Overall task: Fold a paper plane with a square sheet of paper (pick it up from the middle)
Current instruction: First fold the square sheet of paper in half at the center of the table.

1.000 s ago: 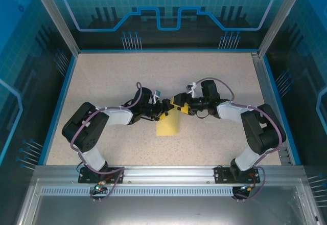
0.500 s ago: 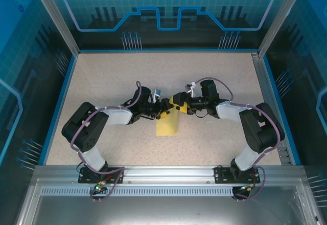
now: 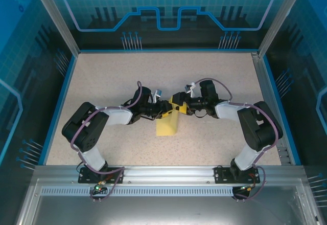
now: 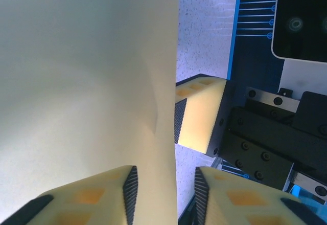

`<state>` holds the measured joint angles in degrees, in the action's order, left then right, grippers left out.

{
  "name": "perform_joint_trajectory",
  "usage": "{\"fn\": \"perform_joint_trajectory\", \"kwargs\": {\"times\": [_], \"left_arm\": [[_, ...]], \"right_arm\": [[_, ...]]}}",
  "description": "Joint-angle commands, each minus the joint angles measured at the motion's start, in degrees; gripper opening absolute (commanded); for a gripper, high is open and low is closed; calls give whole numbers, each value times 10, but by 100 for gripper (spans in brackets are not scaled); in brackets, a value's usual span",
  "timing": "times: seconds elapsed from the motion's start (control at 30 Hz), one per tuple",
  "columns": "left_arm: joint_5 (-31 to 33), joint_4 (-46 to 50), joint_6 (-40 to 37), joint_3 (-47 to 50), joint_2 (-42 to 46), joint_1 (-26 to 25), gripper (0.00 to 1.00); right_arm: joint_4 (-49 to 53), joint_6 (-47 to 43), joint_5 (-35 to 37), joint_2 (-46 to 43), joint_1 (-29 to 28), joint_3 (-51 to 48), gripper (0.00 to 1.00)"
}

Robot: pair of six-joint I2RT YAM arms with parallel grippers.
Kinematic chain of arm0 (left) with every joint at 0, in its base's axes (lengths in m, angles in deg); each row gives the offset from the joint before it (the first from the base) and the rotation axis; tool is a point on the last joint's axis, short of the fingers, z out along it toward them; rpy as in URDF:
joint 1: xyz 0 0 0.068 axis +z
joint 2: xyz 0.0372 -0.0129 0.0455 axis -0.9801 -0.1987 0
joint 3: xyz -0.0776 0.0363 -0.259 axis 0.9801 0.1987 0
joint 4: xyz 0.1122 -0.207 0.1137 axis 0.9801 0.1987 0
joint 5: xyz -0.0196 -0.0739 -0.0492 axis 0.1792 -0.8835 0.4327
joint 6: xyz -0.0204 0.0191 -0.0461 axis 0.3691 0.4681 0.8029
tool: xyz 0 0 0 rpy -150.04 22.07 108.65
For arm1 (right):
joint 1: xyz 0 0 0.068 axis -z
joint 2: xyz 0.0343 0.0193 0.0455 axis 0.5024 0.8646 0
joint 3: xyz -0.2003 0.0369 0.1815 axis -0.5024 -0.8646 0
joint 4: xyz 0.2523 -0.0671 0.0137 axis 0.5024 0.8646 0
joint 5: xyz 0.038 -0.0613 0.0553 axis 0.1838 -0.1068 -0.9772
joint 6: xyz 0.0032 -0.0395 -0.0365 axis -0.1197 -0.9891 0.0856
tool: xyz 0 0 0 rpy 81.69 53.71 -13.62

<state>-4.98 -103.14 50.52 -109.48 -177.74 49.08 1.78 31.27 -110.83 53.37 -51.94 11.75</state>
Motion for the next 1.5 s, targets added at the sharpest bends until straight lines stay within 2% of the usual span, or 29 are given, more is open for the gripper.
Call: {"fn": "perform_joint_trajectory", "kwargs": {"times": [0.0, 0.67, 0.97, 1.2, 1.3, 1.47], "left_arm": [[-14, 9, -14, -3, -12, -1, 34], [0, 36, -24, -4, -12, 0, 3], [36, 82, -47, 34, 54, 25, 1], [54, 122, -64, 57, 78, 33, 0], [77, 140, -75, 68, 92, 34, 0], [77, 155, -83, 71, 98, 36, 0]], "right_arm": [[-13, 5, 0, 9, -9, -8, 93], [25, -11, 13, -6, -2, -8, 93], [270, -117, 146, -75, 2, 40, 90], [412, -161, 256, -62, -44, 121, 84], [447, -172, 282, -38, -68, 153, 82], [456, -163, 292, 4, -93, 185, 78]]}}
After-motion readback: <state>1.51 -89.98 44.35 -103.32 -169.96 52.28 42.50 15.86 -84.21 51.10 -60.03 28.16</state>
